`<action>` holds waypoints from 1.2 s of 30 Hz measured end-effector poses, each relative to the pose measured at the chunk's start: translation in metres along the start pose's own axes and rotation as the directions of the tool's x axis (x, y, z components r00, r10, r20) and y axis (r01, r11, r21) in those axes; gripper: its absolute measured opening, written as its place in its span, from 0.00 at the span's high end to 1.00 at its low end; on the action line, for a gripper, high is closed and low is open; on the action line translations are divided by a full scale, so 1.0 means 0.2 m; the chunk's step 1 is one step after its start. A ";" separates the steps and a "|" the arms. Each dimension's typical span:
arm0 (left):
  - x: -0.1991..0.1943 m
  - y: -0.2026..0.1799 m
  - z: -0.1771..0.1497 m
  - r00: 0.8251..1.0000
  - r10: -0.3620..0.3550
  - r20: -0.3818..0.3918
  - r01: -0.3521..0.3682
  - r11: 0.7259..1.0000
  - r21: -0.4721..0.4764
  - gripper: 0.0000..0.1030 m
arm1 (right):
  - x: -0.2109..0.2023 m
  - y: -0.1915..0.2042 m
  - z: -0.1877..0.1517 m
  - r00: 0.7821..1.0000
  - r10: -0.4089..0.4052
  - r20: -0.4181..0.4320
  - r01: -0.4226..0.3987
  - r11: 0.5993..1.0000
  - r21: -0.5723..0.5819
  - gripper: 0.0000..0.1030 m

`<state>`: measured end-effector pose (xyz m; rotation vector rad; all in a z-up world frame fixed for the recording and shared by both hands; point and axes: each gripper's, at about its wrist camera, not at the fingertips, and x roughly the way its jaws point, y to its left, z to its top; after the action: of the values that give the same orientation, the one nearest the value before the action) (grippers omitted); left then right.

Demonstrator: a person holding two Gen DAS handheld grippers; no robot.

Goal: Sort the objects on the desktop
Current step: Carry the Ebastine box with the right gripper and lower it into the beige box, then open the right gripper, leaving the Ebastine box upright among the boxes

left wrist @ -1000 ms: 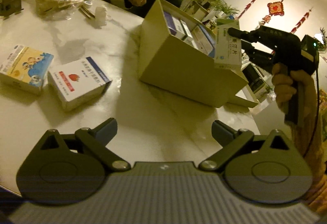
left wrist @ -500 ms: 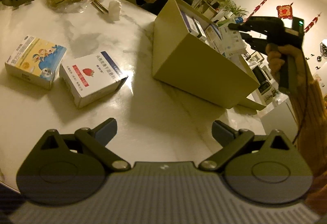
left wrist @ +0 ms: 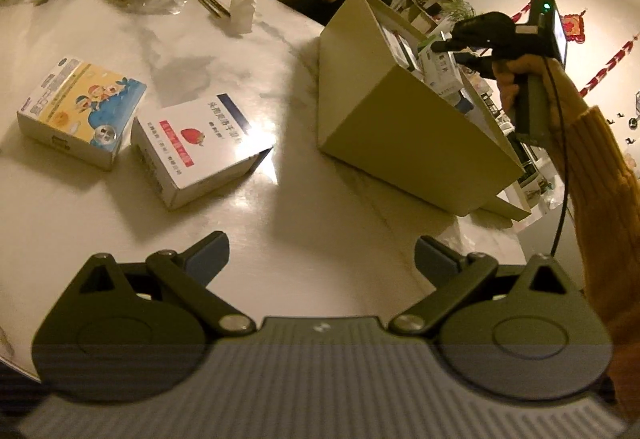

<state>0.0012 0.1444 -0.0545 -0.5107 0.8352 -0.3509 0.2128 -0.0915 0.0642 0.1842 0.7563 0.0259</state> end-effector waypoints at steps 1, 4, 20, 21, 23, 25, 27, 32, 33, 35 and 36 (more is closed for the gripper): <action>0.00 0.00 0.00 1.000 0.001 -0.001 -0.001 1.000 -0.002 0.02 | 0.02 0.01 0.00 1.000 -0.008 -0.002 0.008 1.000 -0.005 0.79; -0.01 0.01 0.00 1.000 0.004 -0.002 -0.004 1.000 -0.008 0.02 | 0.08 0.05 0.01 0.999 -0.034 -0.010 0.034 0.999 -0.013 0.79; -0.02 0.03 0.00 1.000 0.031 -0.004 -0.031 0.999 -0.021 0.02 | 0.30 0.09 0.06 0.995 -0.097 -0.016 0.097 0.995 -0.030 0.79; -0.02 0.03 0.00 0.999 0.033 -0.005 -0.033 0.999 -0.021 0.02 | 0.31 0.09 0.07 0.995 -0.097 -0.014 0.097 0.995 -0.030 0.79; -0.04 0.03 -0.01 0.999 0.036 -0.003 -0.036 0.999 -0.020 0.02 | 0.31 0.09 0.07 0.995 -0.098 -0.006 0.098 0.995 -0.030 0.78; -0.05 0.02 -0.01 0.999 0.039 0.001 -0.039 0.999 -0.018 0.02 | 0.32 0.09 0.08 0.995 -0.100 0.002 0.100 0.994 -0.032 0.77; -0.07 0.02 -0.01 0.999 0.045 0.007 -0.045 0.999 -0.014 0.02 | 0.34 0.09 0.09 0.994 -0.105 0.011 0.105 0.994 -0.037 0.74; -0.11 0.02 -0.02 0.998 0.064 0.018 -0.064 0.998 -0.013 0.02 | 0.35 0.07 0.11 0.994 -0.104 0.015 0.104 0.994 -0.023 0.72; -0.11 0.02 -0.02 0.998 0.066 0.018 -0.065 0.998 -0.015 0.02 | 0.35 0.07 0.11 0.995 -0.103 0.016 0.104 0.994 -0.022 0.72; -0.12 0.02 -0.02 0.998 0.067 0.018 -0.067 0.998 -0.015 0.02 | 0.34 0.06 0.11 0.995 -0.102 0.017 0.102 0.995 -0.020 0.72; -0.12 0.02 -0.02 0.998 0.068 0.018 -0.068 0.998 -0.014 0.02 | 0.34 0.06 0.11 0.995 -0.101 0.018 0.101 0.995 -0.019 0.72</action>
<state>-0.0158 0.1581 -0.0443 -0.4966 0.8352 -0.2778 0.2787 -0.0775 0.0363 0.1272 0.7468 -0.0645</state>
